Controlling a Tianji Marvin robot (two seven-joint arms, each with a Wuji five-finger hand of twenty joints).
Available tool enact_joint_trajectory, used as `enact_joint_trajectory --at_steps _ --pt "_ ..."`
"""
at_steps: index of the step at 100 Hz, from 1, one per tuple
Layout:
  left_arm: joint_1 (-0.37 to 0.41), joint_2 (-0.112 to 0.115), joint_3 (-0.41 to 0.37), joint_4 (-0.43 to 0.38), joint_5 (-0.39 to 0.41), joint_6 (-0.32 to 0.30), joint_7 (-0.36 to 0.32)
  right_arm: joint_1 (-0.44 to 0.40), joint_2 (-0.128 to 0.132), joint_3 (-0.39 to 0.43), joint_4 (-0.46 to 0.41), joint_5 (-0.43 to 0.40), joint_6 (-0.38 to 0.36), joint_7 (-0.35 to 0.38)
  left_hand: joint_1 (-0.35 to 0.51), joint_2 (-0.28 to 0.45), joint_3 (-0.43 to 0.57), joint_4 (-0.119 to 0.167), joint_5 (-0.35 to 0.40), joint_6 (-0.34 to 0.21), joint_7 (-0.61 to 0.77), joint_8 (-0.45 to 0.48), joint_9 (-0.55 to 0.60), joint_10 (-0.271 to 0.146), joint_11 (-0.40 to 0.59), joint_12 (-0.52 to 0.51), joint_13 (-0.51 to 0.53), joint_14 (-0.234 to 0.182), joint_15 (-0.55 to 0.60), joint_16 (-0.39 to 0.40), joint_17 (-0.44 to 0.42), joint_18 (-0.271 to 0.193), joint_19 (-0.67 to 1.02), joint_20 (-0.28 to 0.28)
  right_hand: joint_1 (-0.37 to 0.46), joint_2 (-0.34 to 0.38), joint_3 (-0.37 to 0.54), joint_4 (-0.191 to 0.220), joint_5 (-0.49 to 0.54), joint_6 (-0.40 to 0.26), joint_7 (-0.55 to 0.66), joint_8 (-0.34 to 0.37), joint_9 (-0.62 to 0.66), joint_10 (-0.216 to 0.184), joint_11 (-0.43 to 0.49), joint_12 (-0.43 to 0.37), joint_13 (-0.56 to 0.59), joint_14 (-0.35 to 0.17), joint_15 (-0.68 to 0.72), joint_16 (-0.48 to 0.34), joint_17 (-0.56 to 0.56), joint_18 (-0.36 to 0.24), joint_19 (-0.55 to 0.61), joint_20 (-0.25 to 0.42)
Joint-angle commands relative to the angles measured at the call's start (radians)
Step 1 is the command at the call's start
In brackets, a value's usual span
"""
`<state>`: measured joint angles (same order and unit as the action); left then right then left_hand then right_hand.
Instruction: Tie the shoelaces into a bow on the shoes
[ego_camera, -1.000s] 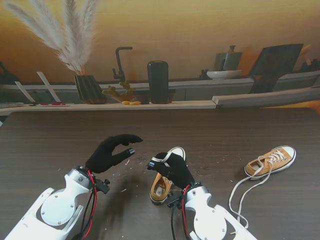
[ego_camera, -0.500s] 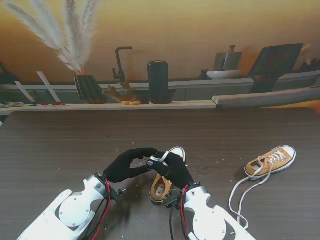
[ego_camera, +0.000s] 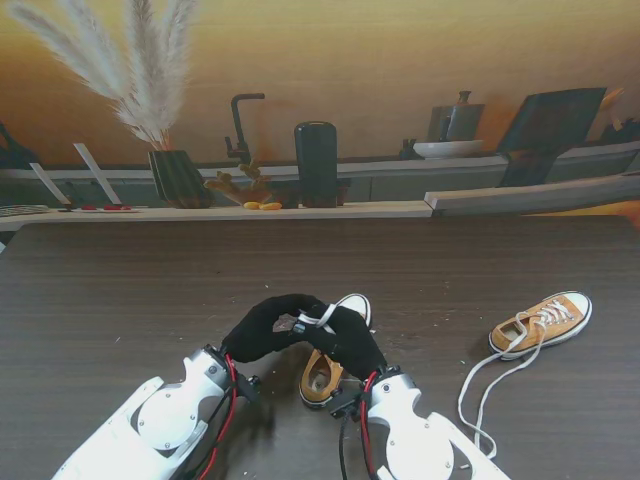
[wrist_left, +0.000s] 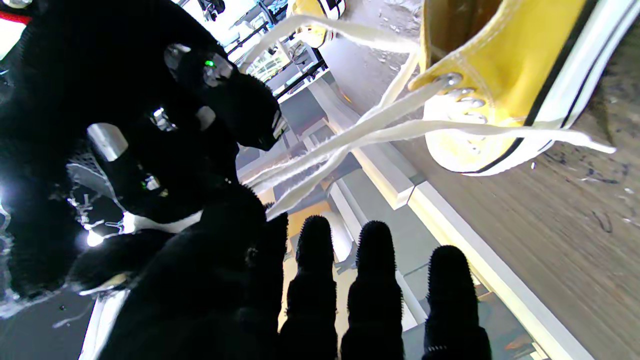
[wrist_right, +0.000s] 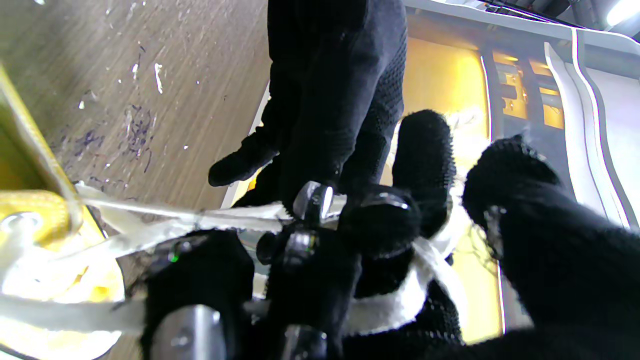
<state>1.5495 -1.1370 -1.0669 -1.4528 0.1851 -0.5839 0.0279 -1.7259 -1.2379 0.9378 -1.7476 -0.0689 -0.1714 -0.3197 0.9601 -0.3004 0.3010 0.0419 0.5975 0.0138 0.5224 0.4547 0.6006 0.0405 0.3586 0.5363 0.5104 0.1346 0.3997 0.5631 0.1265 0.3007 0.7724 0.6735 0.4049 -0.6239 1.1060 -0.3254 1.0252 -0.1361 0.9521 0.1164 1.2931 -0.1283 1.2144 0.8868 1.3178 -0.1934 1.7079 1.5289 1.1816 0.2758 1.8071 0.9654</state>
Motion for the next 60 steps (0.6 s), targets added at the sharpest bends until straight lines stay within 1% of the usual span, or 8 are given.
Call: enact_joint_trajectory --at_steps 1,11,22,26,39,47,55,60 --pt "0.0 0.0 0.003 -0.005 0.001 0.002 -0.022 -0.002 0.0 -0.002 -0.004 0.001 -0.001 0.009 0.054 0.019 -0.061 -0.019 0.029 -0.196 0.033 0.017 0.023 -0.044 0.011 0.031 0.021 -0.025 0.019 0.028 0.0 -0.038 0.023 0.009 -0.025 0.007 0.03 0.024 -0.007 0.019 -0.007 0.017 0.081 0.173 0.009 -0.009 -0.008 -0.131 0.047 0.041 0.021 0.008 0.287 -0.002" --pt "0.002 0.003 0.006 -0.009 -0.024 0.006 -0.041 -0.001 -0.001 -0.005 -0.003 0.002 0.0 0.008 0.111 0.08 -0.143 -0.031 0.065 -0.194 0.076 -0.01 0.051 -0.041 0.01 0.142 0.023 -0.019 0.026 0.028 -0.004 -0.037 0.03 0.004 -0.026 0.007 0.03 0.024 -0.006 0.019 -0.006 0.017 0.082 0.172 0.009 -0.009 -0.008 -0.131 0.047 0.041 0.021 0.008 0.287 -0.002" --pt "0.009 0.001 0.003 -0.016 -0.038 0.012 -0.041 -0.001 -0.001 -0.005 -0.002 0.001 0.002 0.007 0.136 0.113 -0.168 -0.038 0.076 -0.19 0.106 0.001 0.064 -0.035 0.002 0.174 0.022 -0.012 0.029 0.028 -0.007 -0.032 0.029 0.002 -0.026 0.007 0.031 0.024 -0.006 0.019 -0.006 0.017 0.083 0.171 0.009 -0.009 -0.008 -0.131 0.047 0.041 0.021 0.008 0.287 -0.002" --pt "0.015 0.0 -0.001 -0.022 -0.047 0.016 -0.039 -0.001 0.0 -0.005 -0.002 0.001 0.003 0.007 0.149 0.124 -0.177 -0.039 0.069 -0.185 0.142 0.035 0.064 -0.03 -0.002 0.181 0.02 -0.008 0.029 0.028 -0.009 -0.03 0.028 0.002 -0.026 0.007 0.03 0.023 -0.006 0.018 -0.006 0.017 0.082 0.172 0.009 -0.009 -0.008 -0.131 0.047 0.041 0.021 0.009 0.287 -0.002" --pt "0.039 -0.001 -0.028 -0.047 -0.071 0.027 -0.039 -0.005 -0.001 0.001 -0.004 0.001 0.008 0.005 0.159 0.143 -0.173 -0.035 -0.019 -0.193 0.322 0.266 0.048 -0.018 -0.003 0.177 0.009 -0.001 0.025 0.026 -0.014 -0.026 0.025 0.003 -0.025 0.006 0.031 0.023 -0.006 0.019 -0.005 0.017 0.082 0.173 0.009 -0.009 -0.008 -0.131 0.047 0.041 0.021 0.009 0.287 -0.002" --pt "0.056 0.0 -0.047 -0.063 -0.1 0.031 -0.051 -0.007 -0.001 0.004 -0.006 0.003 0.009 0.003 0.099 0.103 -0.052 -0.032 -0.029 -0.178 0.365 0.362 0.038 -0.014 0.004 0.151 -0.001 0.005 0.017 0.024 -0.021 -0.022 0.015 0.005 -0.024 0.005 0.031 0.023 -0.006 0.019 -0.005 0.016 0.085 0.172 0.01 -0.009 -0.008 -0.129 0.047 0.041 0.021 0.008 0.287 -0.002" --pt "0.07 0.001 -0.064 -0.078 -0.113 0.034 -0.056 -0.009 -0.001 0.006 -0.006 0.005 0.01 0.002 0.047 0.07 0.056 -0.033 -0.03 -0.166 0.406 0.407 0.041 -0.009 0.01 0.145 -0.002 0.012 0.013 0.022 -0.024 -0.017 0.007 0.006 -0.024 0.005 0.031 0.023 -0.006 0.02 -0.005 0.016 0.086 0.172 0.01 -0.009 -0.008 -0.127 0.048 0.041 0.021 0.009 0.287 -0.001" --pt "0.077 0.002 -0.074 -0.084 -0.115 0.032 -0.056 -0.009 -0.001 0.007 -0.007 0.007 0.011 0.002 -0.019 0.038 0.176 -0.037 -0.024 -0.16 0.444 0.451 0.054 -0.007 0.025 0.212 0.0 0.009 0.011 0.023 -0.024 -0.016 0.005 0.008 -0.024 0.006 0.031 0.023 -0.006 0.021 -0.005 0.016 0.088 0.17 0.01 -0.009 -0.007 -0.127 0.048 0.041 0.021 0.008 0.287 -0.001"
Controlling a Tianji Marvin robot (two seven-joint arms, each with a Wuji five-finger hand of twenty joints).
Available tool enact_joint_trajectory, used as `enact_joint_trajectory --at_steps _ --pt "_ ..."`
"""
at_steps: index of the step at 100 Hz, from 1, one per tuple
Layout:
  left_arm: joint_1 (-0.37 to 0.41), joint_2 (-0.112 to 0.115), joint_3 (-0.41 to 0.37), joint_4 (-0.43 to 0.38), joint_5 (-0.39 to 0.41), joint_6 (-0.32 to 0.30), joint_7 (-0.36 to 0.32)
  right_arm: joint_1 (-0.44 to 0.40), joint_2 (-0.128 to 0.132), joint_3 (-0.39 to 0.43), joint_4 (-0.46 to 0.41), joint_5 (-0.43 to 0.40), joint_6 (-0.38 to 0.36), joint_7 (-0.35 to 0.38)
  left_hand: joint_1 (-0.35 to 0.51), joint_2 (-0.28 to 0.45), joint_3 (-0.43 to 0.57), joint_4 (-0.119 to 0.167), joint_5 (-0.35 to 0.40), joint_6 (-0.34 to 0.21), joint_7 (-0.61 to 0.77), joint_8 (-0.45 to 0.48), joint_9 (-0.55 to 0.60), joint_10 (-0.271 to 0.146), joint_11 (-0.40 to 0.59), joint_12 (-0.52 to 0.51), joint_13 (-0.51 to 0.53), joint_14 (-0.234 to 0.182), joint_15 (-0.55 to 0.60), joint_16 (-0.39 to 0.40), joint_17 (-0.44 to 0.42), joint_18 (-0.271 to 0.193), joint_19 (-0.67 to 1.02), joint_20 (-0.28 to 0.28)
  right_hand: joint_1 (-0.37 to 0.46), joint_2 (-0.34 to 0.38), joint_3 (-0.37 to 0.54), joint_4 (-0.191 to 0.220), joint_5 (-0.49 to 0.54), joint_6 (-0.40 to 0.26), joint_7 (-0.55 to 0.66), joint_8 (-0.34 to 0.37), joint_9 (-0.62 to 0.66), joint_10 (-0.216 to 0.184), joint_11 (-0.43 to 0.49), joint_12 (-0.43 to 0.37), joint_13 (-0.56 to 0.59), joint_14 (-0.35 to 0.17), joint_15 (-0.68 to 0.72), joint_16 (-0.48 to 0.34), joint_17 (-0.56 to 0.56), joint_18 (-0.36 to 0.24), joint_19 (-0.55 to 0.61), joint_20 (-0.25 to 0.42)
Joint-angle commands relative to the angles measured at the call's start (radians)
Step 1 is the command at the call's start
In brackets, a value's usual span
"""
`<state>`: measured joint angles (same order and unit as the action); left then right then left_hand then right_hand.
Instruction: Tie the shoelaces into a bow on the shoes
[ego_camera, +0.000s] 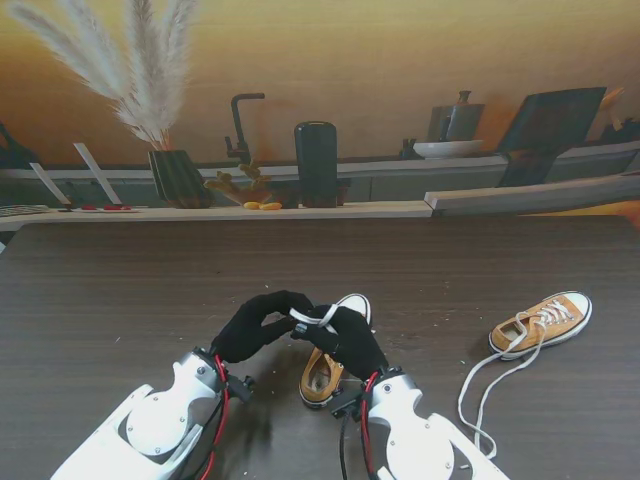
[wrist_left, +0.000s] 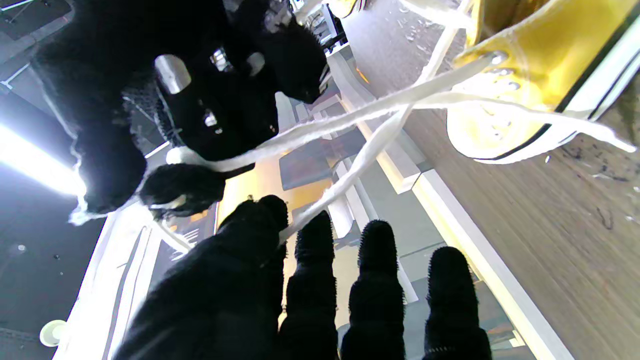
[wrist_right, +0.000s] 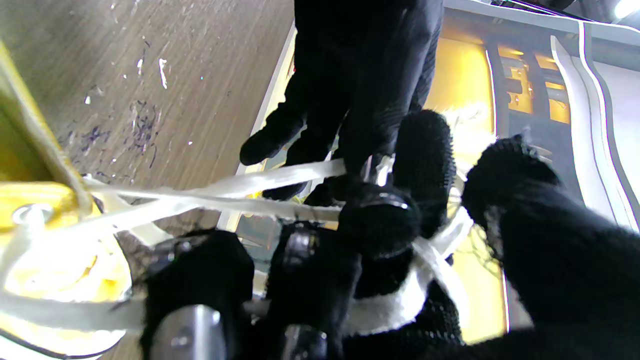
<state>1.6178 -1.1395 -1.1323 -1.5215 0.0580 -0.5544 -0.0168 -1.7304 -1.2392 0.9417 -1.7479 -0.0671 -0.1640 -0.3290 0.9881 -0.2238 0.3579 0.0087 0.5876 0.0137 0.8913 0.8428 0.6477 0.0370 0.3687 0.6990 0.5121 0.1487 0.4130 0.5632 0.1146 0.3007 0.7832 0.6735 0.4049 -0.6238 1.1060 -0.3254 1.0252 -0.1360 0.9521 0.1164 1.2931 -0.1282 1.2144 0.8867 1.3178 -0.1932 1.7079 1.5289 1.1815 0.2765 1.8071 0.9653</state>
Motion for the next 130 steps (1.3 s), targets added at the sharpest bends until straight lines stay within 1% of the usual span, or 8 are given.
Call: enact_joint_trajectory --at_steps 1,12,21,29,31,34,54,130 --pt "0.01 0.005 -0.01 -0.017 0.011 0.002 -0.012 -0.005 0.0 0.003 -0.006 0.006 0.004 0.011 -0.053 -0.043 0.129 -0.004 -0.011 -0.16 0.081 0.069 0.01 -0.003 0.018 0.057 -0.002 -0.005 -0.002 0.023 -0.012 -0.016 -0.006 0.008 -0.024 0.005 0.031 0.023 -0.006 0.021 -0.005 0.015 0.089 0.17 0.01 -0.009 -0.007 -0.128 0.048 0.041 0.022 0.008 0.287 0.0" --pt "0.027 0.007 -0.029 -0.033 -0.039 -0.004 -0.033 -0.007 -0.002 0.007 -0.009 0.015 0.014 0.007 -0.17 -0.112 0.337 0.042 0.021 -0.137 0.137 0.125 0.067 0.01 0.046 0.18 0.022 0.008 0.021 0.038 -0.005 -0.002 -0.012 0.005 -0.029 0.011 0.031 0.025 -0.013 0.036 -0.014 0.012 0.083 0.173 0.006 -0.011 -0.007 -0.128 0.05 0.041 0.022 0.007 0.287 0.002" --pt "0.045 -0.001 -0.043 -0.052 -0.048 0.006 -0.011 -0.009 -0.004 0.011 -0.012 0.023 0.023 0.003 -0.207 -0.143 0.41 0.058 0.04 -0.122 0.153 0.131 0.125 0.031 0.048 0.189 0.086 0.048 0.055 0.047 0.039 0.029 0.022 0.014 -0.056 0.044 0.02 0.041 -0.023 0.063 -0.077 0.037 0.065 0.182 -0.004 -0.018 -0.007 -0.128 0.05 0.041 0.022 0.007 0.287 0.004" --pt "0.059 -0.014 -0.053 -0.072 -0.038 0.03 0.043 -0.011 -0.006 0.013 -0.019 0.038 0.039 0.004 -0.21 -0.151 0.42 0.049 0.041 -0.12 0.154 0.121 0.181 0.047 0.043 0.16 0.144 0.073 0.085 0.046 0.082 0.05 0.086 0.025 -0.109 0.102 -0.011 0.1 -0.021 0.091 -0.185 0.098 0.043 0.197 -0.015 -0.031 -0.008 -0.121 0.046 0.041 0.022 0.007 0.287 0.003" --pt "0.062 -0.015 -0.056 -0.078 -0.039 0.038 0.046 -0.011 -0.006 0.014 -0.02 0.041 0.042 0.005 -0.208 -0.15 0.418 0.046 0.039 -0.121 0.153 0.119 0.187 0.048 0.044 0.158 0.151 0.075 0.09 0.046 0.086 0.052 0.098 0.026 -0.128 0.117 -0.019 0.149 -0.013 0.099 -0.24 0.179 0.041 0.199 -0.013 -0.036 -0.008 -0.118 0.045 0.041 0.021 0.009 0.287 0.0" --pt "0.066 -0.016 -0.061 -0.086 -0.041 0.047 0.051 -0.01 -0.006 0.014 -0.021 0.045 0.047 0.005 -0.204 -0.148 0.41 0.043 0.037 -0.122 0.152 0.115 0.196 0.05 0.048 0.156 0.159 0.077 0.101 0.047 0.092 0.054 0.121 0.025 -0.147 0.128 -0.028 0.167 -0.015 0.104 -0.261 0.209 0.042 0.2 -0.012 -0.038 -0.008 -0.117 0.045 0.041 0.021 0.01 0.287 -0.002" --pt "0.088 -0.021 -0.08 -0.139 -0.025 0.064 0.08 -0.01 -0.018 0.01 -0.031 0.088 0.081 -0.015 -0.198 -0.146 0.394 0.042 0.034 -0.125 0.148 0.097 0.223 0.048 0.076 0.193 0.193 0.068 0.177 0.067 0.123 0.051 0.24 0.025 -0.217 0.188 -0.11 0.161 -0.116 0.148 -0.325 0.222 -0.032 0.227 -0.047 -0.055 -0.01 -0.137 0.042 0.041 0.026 -0.007 0.287 0.012" --pt "0.395 0.0 -0.225 -0.316 0.246 -0.002 0.145 -0.022 -0.048 0.003 -0.05 0.082 0.081 -0.125 -0.181 -0.118 0.332 0.063 0.021 -0.131 0.112 0.065 0.215 0.038 0.094 0.228 0.186 0.044 0.216 0.075 0.129 0.022 0.306 0.0 -0.173 0.175 -0.061 0.175 -0.116 0.157 -0.288 0.226 -0.046 0.236 -0.07 -0.114 -0.011 -0.129 0.041 0.041 0.023 0.007 0.287 -0.004"
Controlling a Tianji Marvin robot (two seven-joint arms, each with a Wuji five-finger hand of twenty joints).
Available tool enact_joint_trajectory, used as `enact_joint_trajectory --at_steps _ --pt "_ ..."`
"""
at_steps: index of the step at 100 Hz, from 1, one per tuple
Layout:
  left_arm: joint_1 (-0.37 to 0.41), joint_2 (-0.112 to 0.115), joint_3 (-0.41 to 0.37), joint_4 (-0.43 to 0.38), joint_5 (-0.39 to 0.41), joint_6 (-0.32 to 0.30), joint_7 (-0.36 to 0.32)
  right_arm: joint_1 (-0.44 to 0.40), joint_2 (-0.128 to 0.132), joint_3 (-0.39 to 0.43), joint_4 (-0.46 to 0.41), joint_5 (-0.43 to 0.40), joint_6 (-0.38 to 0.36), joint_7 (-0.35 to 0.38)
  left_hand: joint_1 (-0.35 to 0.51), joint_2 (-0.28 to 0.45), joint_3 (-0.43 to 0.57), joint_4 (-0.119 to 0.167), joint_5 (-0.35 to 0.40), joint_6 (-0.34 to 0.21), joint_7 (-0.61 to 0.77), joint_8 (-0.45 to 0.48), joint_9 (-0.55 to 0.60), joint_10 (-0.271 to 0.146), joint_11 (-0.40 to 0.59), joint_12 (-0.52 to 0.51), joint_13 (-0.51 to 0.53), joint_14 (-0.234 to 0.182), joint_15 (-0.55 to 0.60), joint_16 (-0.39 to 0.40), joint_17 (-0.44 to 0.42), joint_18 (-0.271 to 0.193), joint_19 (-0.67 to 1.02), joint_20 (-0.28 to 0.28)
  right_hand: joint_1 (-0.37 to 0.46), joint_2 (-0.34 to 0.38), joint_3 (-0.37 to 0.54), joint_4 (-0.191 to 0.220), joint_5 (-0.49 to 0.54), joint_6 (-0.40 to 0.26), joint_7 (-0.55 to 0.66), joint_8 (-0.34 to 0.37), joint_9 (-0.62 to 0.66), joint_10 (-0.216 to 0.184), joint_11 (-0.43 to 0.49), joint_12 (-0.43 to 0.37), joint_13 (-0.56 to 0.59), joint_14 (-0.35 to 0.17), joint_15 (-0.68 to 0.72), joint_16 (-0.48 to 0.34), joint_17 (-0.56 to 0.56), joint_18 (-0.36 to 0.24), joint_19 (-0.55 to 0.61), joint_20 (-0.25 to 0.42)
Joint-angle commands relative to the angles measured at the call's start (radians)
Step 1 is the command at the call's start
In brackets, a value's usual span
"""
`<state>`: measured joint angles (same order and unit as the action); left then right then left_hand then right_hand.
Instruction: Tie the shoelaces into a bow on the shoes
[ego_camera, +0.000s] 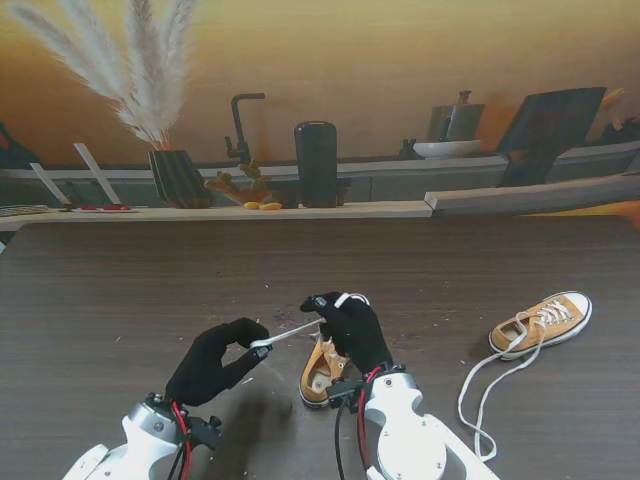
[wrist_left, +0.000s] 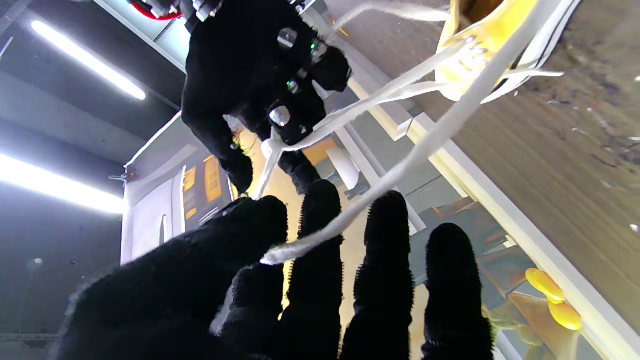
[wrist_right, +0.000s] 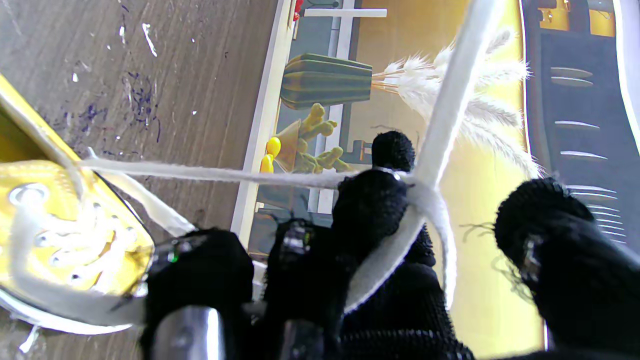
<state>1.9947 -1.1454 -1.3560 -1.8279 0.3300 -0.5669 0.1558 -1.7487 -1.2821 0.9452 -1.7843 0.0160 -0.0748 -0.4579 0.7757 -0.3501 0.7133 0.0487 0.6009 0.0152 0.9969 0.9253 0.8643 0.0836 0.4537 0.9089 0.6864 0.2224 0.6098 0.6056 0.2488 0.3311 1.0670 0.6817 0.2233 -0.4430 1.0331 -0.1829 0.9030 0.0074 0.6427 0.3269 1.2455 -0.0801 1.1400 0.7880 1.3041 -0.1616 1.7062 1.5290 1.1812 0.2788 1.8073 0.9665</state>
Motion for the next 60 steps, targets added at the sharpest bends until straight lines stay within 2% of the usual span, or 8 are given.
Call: enact_joint_trajectory --at_steps 1,12,24,27,31,37,47,60 --pt "0.02 0.007 -0.002 -0.011 -0.027 0.012 -0.031 -0.004 -0.005 -0.001 -0.014 -0.002 -0.009 0.003 0.033 0.01 -0.029 0.023 0.007 -0.132 0.004 -0.021 -0.002 -0.009 0.009 0.018 0.011 -0.029 0.019 0.032 -0.007 -0.009 0.022 -0.009 0.012 -0.008 0.015 0.034 0.01 0.014 0.024 0.016 0.006 0.186 0.006 -0.015 0.003 -0.161 0.043 0.041 0.023 0.004 0.287 -0.005" --pt "0.031 0.011 0.004 -0.004 -0.022 0.027 -0.046 -0.006 -0.009 -0.002 -0.016 0.0 -0.017 -0.013 0.063 0.03 -0.11 0.02 -0.002 -0.133 -0.061 -0.103 -0.013 -0.01 0.011 0.01 0.005 -0.031 0.016 0.03 -0.012 -0.013 0.025 -0.021 0.043 -0.037 0.039 0.036 0.029 0.011 0.035 0.017 0.028 0.175 0.019 -0.015 0.006 -0.169 0.051 0.041 0.024 0.001 0.287 -0.002" --pt "0.024 0.012 0.028 0.018 -0.022 0.036 -0.046 -0.006 -0.011 -0.002 -0.017 -0.003 -0.016 -0.02 0.072 0.06 -0.257 0.037 -0.005 -0.12 -0.127 -0.199 -0.043 -0.011 0.051 -0.063 -0.001 -0.034 0.012 0.031 -0.018 -0.017 0.025 -0.026 0.08 -0.078 0.067 0.038 0.041 0.006 0.042 0.017 0.041 0.161 0.028 -0.012 0.007 -0.184 0.051 0.041 0.025 -0.005 0.287 0.001" --pt "0.02 0.012 0.035 0.024 -0.024 0.037 -0.047 -0.005 -0.012 -0.002 -0.017 -0.003 -0.016 -0.022 0.073 0.066 -0.284 0.04 -0.005 -0.121 -0.132 -0.206 -0.05 -0.01 0.06 -0.102 -0.003 -0.035 0.011 0.031 -0.019 -0.018 0.025 -0.026 0.095 -0.093 0.071 0.009 0.042 0.001 0.045 -0.001 0.044 0.155 0.028 -0.012 0.007 -0.188 0.049 0.041 0.025 -0.006 0.287 0.002" --pt "0.015 0.012 0.044 0.031 -0.023 0.04 -0.047 -0.005 -0.012 -0.001 -0.018 -0.002 -0.015 -0.023 0.07 0.072 -0.305 0.04 -0.007 -0.118 -0.143 -0.216 -0.056 -0.01 0.064 -0.137 -0.005 -0.036 0.01 0.031 -0.021 -0.019 0.024 -0.026 0.118 -0.116 0.08 -0.033 0.035 -0.004 0.09 -0.073 0.046 0.151 0.027 -0.012 0.007 -0.188 0.049 0.041 0.025 -0.012 0.287 -0.001" --pt "0.006 0.014 0.057 0.042 -0.018 0.043 -0.048 -0.005 -0.013 -0.002 -0.018 -0.002 -0.014 -0.026 0.068 0.079 -0.332 0.042 -0.006 -0.113 -0.171 -0.241 -0.062 -0.011 0.079 -0.194 -0.006 -0.038 0.01 0.032 -0.021 -0.022 0.024 -0.025 0.138 -0.135 0.085 -0.061 0.029 -0.012 0.122 -0.107 0.052 0.142 0.029 -0.011 0.007 -0.189 0.047 0.041 0.024 -0.021 0.287 -0.01" --pt "-0.009 0.018 0.079 0.058 -0.023 0.044 -0.065 -0.004 -0.014 -0.003 -0.017 0.002 -0.017 -0.029 0.043 0.09 -0.388 0.043 -0.02 -0.09 -0.304 -0.347 -0.084 -0.014 0.068 -0.203 -0.023 -0.042 -0.001 0.03 -0.031 -0.028 0.014 -0.028 0.151 -0.151 0.089 -0.065 0.028 -0.015 0.136 -0.119 0.054 0.141 0.029 -0.012 0.007 -0.189 0.047 0.041 0.024 -0.022 0.287 -0.014" --pt "-0.017 0.032 0.087 0.066 -0.023 0.049 -0.116 0.001 -0.019 -0.005 -0.01 0.009 -0.031 -0.04 -0.029 0.193 -0.485 0.076 -0.015 -0.039 -0.539 -0.463 -0.142 -0.017 0.027 -0.221 -0.068 -0.048 -0.045 0.02 -0.059 -0.035 -0.029 -0.036 0.174 -0.182 0.114 -0.092 0.024 -0.02 0.191 -0.161 0.063 0.135 0.032 -0.01 0.006 -0.174 0.035 0.041 0.021 -0.021 0.287 -0.04"
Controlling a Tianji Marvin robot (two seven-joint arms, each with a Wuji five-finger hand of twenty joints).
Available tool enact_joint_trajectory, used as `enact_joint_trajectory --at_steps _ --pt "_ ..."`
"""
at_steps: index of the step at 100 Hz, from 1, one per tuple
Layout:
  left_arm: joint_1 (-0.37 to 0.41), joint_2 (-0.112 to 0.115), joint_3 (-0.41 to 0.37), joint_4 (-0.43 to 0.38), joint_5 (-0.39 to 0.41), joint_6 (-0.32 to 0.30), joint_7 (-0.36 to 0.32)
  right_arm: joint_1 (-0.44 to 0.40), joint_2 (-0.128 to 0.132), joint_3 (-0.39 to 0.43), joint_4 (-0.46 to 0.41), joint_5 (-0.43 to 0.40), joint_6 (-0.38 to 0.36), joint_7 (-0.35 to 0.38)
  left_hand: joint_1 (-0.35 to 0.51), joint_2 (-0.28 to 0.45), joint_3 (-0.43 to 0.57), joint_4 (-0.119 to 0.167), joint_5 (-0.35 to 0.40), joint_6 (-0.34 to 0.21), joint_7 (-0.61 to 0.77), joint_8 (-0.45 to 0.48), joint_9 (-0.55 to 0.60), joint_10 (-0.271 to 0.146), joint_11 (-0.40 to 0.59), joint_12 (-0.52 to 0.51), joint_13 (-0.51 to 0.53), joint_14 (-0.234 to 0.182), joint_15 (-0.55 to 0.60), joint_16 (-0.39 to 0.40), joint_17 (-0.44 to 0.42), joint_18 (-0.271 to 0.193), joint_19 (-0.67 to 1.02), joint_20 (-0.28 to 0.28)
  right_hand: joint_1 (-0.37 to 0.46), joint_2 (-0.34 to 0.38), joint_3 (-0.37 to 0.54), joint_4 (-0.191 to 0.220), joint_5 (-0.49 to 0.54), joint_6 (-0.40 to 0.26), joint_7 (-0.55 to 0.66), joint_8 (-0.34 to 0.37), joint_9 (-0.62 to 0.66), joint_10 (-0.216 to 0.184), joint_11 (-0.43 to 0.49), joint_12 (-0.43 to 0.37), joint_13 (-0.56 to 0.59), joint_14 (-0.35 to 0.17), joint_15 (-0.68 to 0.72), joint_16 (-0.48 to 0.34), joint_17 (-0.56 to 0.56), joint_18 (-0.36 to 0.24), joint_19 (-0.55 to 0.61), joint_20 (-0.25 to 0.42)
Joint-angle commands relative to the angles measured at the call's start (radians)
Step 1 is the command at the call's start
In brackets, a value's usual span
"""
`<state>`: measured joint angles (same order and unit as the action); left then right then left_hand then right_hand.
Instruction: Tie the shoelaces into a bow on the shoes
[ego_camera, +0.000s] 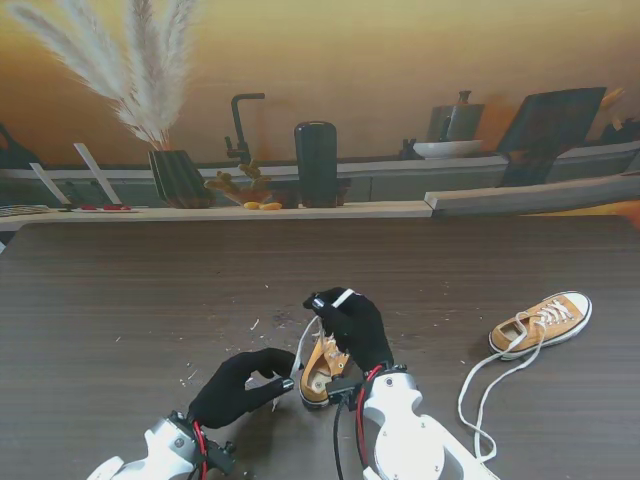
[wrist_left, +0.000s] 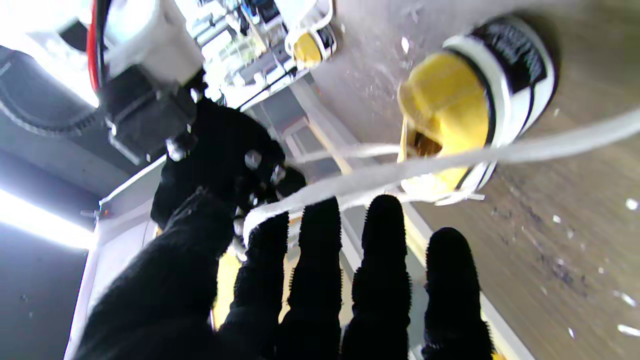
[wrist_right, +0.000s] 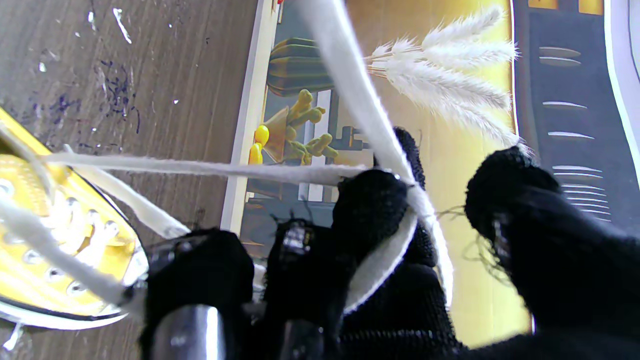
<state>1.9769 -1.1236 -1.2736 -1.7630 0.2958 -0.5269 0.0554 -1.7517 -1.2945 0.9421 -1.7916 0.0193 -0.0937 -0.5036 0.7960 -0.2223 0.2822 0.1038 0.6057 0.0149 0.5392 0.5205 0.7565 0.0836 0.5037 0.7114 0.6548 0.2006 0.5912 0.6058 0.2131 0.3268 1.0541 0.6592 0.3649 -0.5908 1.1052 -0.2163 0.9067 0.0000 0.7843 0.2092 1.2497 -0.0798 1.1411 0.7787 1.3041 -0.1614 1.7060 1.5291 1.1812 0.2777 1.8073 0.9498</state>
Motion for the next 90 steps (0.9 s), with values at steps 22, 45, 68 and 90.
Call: enact_joint_trajectory --at_steps 22,45,68,90 --pt "0.021 0.022 -0.011 -0.023 0.066 0.073 -0.052 0.009 -0.006 0.0 0.008 0.004 -0.037 0.007 0.011 0.175 -0.191 0.012 -0.012 0.056 -0.294 -0.248 -0.093 0.011 -0.081 -0.057 -0.088 -0.025 -0.073 0.018 -0.062 -0.041 -0.08 -0.005 0.119 -0.136 0.101 -0.09 -0.005 -0.041 0.173 -0.098 0.081 0.102 0.063 0.025 0.009 -0.177 0.027 0.041 0.02 -0.024 0.287 -0.029" --pt "0.061 0.04 -0.046 -0.078 0.173 0.169 -0.107 0.012 -0.006 0.001 0.015 -0.002 -0.051 0.003 0.029 0.202 -0.223 0.001 -0.045 0.071 -0.368 -0.325 -0.153 0.016 -0.124 -0.085 -0.14 -0.033 -0.106 0.014 -0.097 -0.064 -0.123 -0.003 0.15 -0.145 0.103 -0.092 -0.008 -0.049 0.196 -0.106 0.082 0.1 0.066 0.031 0.01 -0.178 0.027 0.041 0.02 -0.029 0.287 -0.033" --pt "0.123 0.072 -0.111 -0.162 0.36 0.251 -0.235 0.009 -0.004 0.007 0.014 -0.001 -0.057 0.006 0.016 0.233 -0.256 -0.004 -0.038 0.018 -0.365 -0.358 -0.261 -0.003 -0.176 -0.113 -0.245 -0.077 -0.173 0.003 -0.15 -0.123 -0.217 0.001 0.148 -0.14 0.099 -0.093 -0.011 -0.049 0.201 -0.111 0.082 0.1 0.067 0.034 0.01 -0.178 0.027 0.041 0.02 -0.032 0.287 -0.035" --pt "0.176 0.074 -0.147 -0.192 0.447 0.292 -0.243 0.005 -0.001 0.014 0.01 -0.002 -0.07 0.012 -0.019 0.229 -0.268 0.002 -0.024 0.004 -0.326 -0.337 -0.26 -0.005 -0.172 -0.106 -0.246 -0.087 -0.172 0.021 -0.139 -0.133 -0.225 0.025 0.147 -0.138 0.097 -0.093 -0.012 -0.05 0.203 -0.114 0.082 0.099 0.066 0.036 0.01 -0.178 0.027 0.041 0.02 -0.032 0.287 -0.036"
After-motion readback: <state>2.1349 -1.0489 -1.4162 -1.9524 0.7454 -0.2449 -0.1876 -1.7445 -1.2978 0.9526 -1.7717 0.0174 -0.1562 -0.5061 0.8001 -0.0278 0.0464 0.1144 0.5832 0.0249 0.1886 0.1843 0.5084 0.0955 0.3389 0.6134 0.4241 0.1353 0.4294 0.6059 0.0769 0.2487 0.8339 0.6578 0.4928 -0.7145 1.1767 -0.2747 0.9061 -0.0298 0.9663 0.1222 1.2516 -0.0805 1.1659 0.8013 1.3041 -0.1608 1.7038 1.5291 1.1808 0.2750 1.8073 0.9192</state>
